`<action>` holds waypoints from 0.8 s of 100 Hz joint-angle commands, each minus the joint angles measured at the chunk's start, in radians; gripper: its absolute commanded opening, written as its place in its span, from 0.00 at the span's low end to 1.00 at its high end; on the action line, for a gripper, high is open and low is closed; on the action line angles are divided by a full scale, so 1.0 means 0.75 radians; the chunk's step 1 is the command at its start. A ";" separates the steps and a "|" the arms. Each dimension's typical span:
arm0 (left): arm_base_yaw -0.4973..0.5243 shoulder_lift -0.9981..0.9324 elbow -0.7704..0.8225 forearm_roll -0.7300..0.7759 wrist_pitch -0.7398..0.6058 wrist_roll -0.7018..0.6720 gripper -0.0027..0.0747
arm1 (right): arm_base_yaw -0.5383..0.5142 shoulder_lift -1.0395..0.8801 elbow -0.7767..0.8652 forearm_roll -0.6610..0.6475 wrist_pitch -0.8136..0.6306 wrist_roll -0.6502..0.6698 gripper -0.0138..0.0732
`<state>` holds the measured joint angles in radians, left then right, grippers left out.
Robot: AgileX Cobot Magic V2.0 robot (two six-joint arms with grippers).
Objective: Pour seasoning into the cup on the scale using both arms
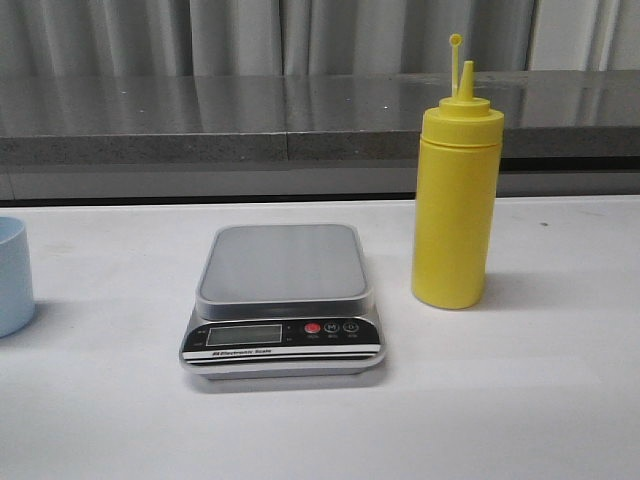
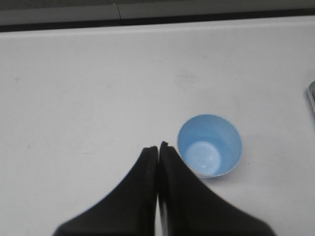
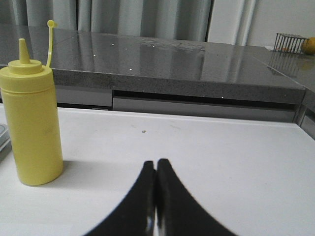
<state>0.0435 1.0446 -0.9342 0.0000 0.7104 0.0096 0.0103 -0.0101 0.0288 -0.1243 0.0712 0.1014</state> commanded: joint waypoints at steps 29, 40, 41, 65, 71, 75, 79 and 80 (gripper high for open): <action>-0.004 0.289 -0.084 -0.113 -0.087 -0.013 0.02 | -0.007 -0.023 -0.001 0.003 -0.103 0.001 0.02; -0.004 0.339 -0.084 -0.133 -0.091 -0.013 0.12 | -0.007 -0.023 -0.001 0.003 -0.103 0.001 0.02; -0.004 0.342 -0.084 -0.133 -0.092 -0.013 0.14 | -0.007 -0.023 -0.001 0.003 -0.103 0.001 0.02; -0.004 0.360 -0.084 -0.142 -0.155 -0.004 0.60 | -0.007 -0.023 -0.001 0.003 -0.103 0.001 0.02; -0.004 0.360 -0.084 -0.148 -0.167 -0.013 0.61 | -0.007 -0.023 -0.001 0.003 -0.103 0.001 0.02; -0.004 0.360 -0.084 -0.154 -0.172 -0.013 0.61 | -0.007 -0.023 -0.001 0.003 -0.103 0.001 0.02; -0.004 0.360 -0.084 -0.160 -0.178 -0.004 0.61 | -0.007 -0.023 -0.001 0.003 -0.103 0.001 0.02; -0.004 0.360 -0.084 -0.160 -0.182 -0.013 0.61 | -0.007 -0.023 -0.001 0.003 -0.103 0.001 0.02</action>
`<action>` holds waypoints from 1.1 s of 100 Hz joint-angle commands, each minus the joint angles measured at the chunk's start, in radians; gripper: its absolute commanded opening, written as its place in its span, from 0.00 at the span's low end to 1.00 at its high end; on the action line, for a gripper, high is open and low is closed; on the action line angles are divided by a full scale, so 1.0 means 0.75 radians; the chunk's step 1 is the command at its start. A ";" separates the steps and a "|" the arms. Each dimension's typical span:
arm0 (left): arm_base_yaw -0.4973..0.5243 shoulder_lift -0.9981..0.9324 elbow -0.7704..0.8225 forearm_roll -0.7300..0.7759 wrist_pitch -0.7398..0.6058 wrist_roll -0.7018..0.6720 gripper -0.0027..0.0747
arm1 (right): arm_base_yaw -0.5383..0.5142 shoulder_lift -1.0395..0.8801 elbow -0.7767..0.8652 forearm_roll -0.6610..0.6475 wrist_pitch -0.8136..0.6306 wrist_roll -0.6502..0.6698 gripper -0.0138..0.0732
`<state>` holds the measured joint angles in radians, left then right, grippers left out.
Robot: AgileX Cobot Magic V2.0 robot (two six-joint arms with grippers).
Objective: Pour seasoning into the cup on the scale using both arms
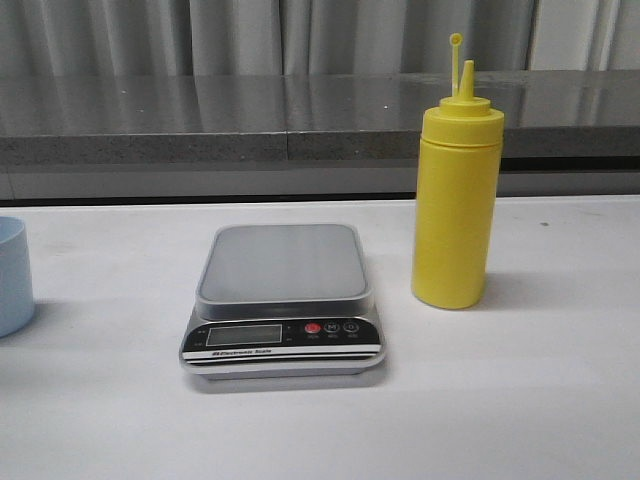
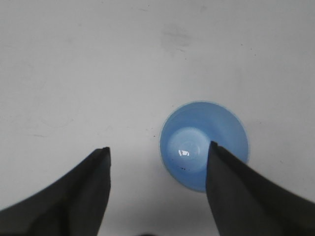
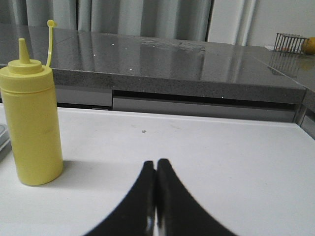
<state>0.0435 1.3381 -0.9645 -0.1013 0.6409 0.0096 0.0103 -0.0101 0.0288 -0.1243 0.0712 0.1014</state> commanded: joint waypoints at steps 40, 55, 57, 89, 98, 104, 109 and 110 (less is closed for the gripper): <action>-0.004 0.101 -0.044 -0.058 -0.114 -0.004 0.61 | -0.007 -0.023 -0.001 0.003 -0.103 0.001 0.02; -0.042 0.174 -0.044 -0.061 -0.132 0.001 0.61 | -0.007 -0.023 -0.001 0.003 -0.103 0.001 0.02; -0.049 0.182 -0.046 -0.061 -0.138 0.001 0.61 | -0.007 -0.023 -0.001 0.003 -0.103 0.001 0.02; -0.084 0.305 -0.046 -0.061 -0.171 0.001 0.61 | -0.007 -0.023 -0.001 0.003 -0.103 0.001 0.02; -0.084 0.322 -0.046 -0.061 -0.180 0.001 0.61 | -0.007 -0.023 -0.001 0.003 -0.103 0.001 0.02; -0.084 0.334 -0.046 -0.061 -0.190 0.001 0.60 | -0.007 -0.023 -0.001 0.003 -0.103 0.001 0.02; -0.084 0.342 -0.046 -0.061 -0.193 0.001 0.59 | -0.007 -0.023 -0.001 0.003 -0.103 0.001 0.02; -0.084 0.341 -0.046 -0.061 -0.193 0.001 0.58 | -0.007 -0.023 -0.001 0.003 -0.103 0.001 0.02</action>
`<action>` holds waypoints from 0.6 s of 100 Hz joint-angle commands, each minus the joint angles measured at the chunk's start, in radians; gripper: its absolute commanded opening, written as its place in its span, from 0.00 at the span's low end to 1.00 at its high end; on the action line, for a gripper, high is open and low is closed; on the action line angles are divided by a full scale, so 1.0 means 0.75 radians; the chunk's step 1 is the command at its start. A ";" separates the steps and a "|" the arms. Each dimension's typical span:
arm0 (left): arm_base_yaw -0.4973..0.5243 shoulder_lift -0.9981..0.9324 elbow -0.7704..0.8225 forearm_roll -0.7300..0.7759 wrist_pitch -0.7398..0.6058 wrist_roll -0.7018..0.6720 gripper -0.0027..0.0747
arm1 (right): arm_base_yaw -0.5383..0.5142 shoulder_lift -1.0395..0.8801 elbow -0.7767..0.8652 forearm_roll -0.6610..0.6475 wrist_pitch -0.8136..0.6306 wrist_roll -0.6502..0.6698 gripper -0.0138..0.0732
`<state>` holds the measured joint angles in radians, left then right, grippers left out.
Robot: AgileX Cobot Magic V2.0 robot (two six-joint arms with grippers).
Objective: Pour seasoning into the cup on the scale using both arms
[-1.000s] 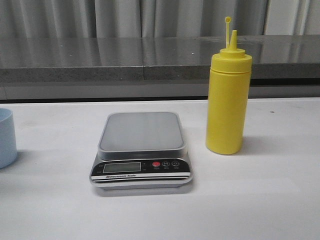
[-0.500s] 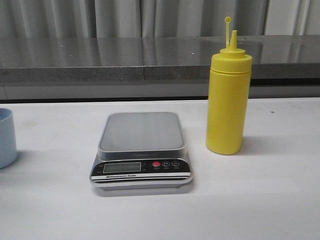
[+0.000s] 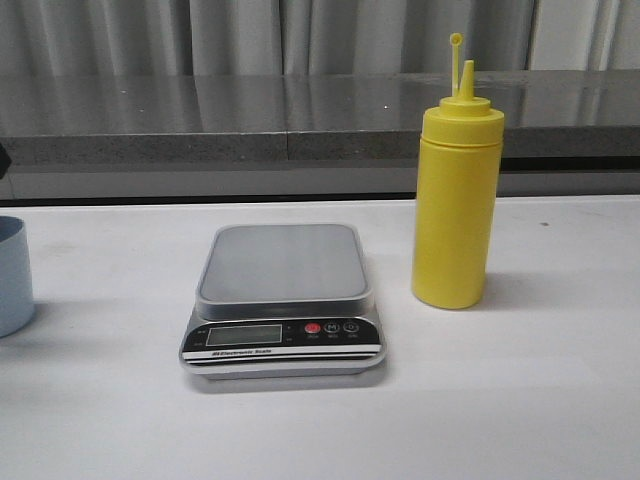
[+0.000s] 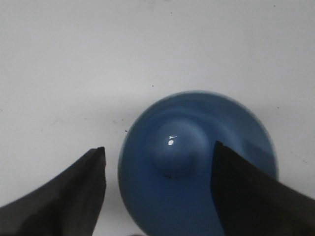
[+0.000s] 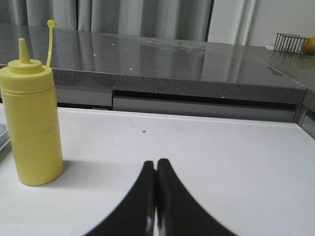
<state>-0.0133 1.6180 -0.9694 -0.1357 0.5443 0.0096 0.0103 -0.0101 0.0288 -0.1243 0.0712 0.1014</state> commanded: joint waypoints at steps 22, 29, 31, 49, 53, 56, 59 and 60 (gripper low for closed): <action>-0.008 -0.016 -0.040 -0.018 -0.065 0.001 0.26 | -0.007 -0.023 -0.001 0.003 -0.103 0.001 0.02; -0.008 -0.016 -0.043 -0.027 -0.070 0.001 0.11 | -0.007 -0.023 -0.001 0.003 -0.103 0.001 0.02; -0.008 -0.016 -0.043 -0.027 -0.073 0.001 0.07 | -0.007 -0.023 -0.001 0.003 -0.103 0.001 0.02; -0.009 -0.019 -0.091 -0.030 -0.019 0.001 0.01 | -0.007 -0.023 -0.001 0.003 -0.103 0.001 0.02; -0.012 -0.024 -0.117 -0.033 0.012 0.001 0.01 | -0.007 -0.023 -0.001 0.003 -0.103 0.001 0.02; -0.018 -0.028 -0.136 -0.037 0.043 0.001 0.01 | -0.007 -0.023 -0.001 0.003 -0.103 0.001 0.02; -0.023 -0.031 -0.156 -0.037 0.067 0.001 0.01 | -0.007 -0.023 -0.001 0.003 -0.103 0.001 0.02; -0.026 -0.033 -0.166 -0.037 0.072 0.001 0.01 | -0.007 -0.023 -0.001 0.003 -0.103 0.001 0.02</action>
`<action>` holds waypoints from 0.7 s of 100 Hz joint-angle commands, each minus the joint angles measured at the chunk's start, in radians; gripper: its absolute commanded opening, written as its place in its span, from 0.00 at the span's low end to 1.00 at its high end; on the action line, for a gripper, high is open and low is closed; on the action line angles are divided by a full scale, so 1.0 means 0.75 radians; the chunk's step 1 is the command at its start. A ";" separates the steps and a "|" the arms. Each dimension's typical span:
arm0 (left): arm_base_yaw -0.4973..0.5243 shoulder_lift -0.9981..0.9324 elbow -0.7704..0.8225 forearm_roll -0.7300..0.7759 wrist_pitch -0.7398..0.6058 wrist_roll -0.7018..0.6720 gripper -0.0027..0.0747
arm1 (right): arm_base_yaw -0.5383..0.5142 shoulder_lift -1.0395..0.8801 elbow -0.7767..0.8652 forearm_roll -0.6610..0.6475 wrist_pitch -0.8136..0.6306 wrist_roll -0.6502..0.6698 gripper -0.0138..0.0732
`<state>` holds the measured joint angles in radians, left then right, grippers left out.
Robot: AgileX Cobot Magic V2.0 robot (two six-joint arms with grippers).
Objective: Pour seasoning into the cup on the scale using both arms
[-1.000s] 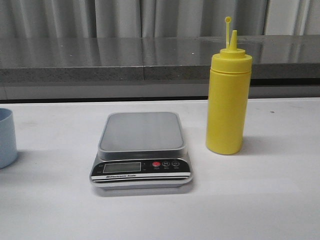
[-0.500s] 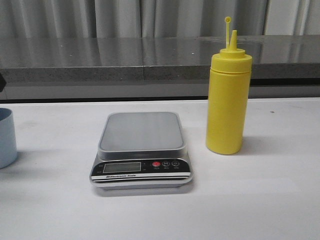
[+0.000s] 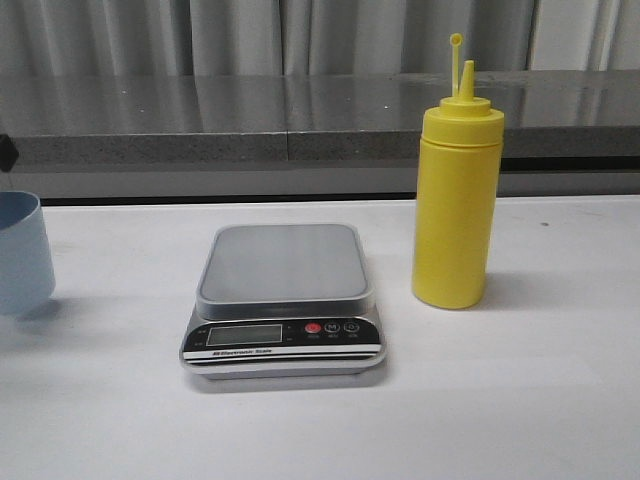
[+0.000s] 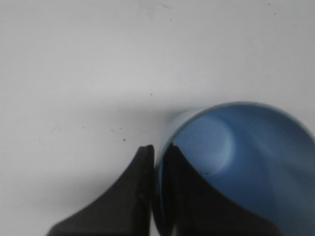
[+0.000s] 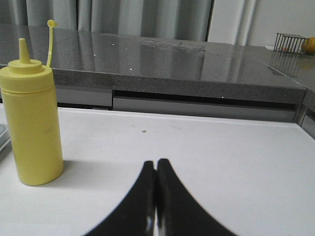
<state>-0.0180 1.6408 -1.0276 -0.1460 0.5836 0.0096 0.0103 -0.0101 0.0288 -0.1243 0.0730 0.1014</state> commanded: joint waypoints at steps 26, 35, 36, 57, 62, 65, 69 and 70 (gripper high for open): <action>-0.166 -0.084 -0.341 -0.029 0.247 0.001 0.01 | -0.007 -0.023 -0.001 0.003 -0.105 0.001 0.02; -0.244 -0.081 -0.427 -0.029 0.266 0.001 0.01 | -0.007 -0.023 -0.001 0.003 -0.105 0.001 0.02; -0.249 -0.077 -0.433 -0.029 0.266 0.001 0.01 | -0.007 -0.023 -0.001 0.003 -0.105 0.001 0.02; -0.388 0.035 -0.634 -0.029 0.323 0.001 0.01 | -0.007 -0.023 -0.001 0.003 -0.105 0.001 0.02; -0.414 0.077 -0.684 -0.029 0.356 0.001 0.01 | -0.007 -0.023 -0.001 0.003 -0.105 0.001 0.02; -0.424 0.099 -0.708 -0.029 0.367 0.001 0.01 | -0.007 -0.023 -0.001 0.003 -0.105 0.001 0.02; -0.442 0.124 -0.734 -0.029 0.381 0.001 0.01 | -0.007 -0.023 -0.001 0.003 -0.105 0.001 0.02; -0.445 0.134 -0.744 -0.029 0.384 0.001 0.01 | -0.007 -0.023 -0.001 0.003 -0.105 0.001 0.02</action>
<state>-0.3235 1.7402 -1.5110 -0.1533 0.8768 0.0096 0.0103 -0.0101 0.0288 -0.1243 0.0730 0.1014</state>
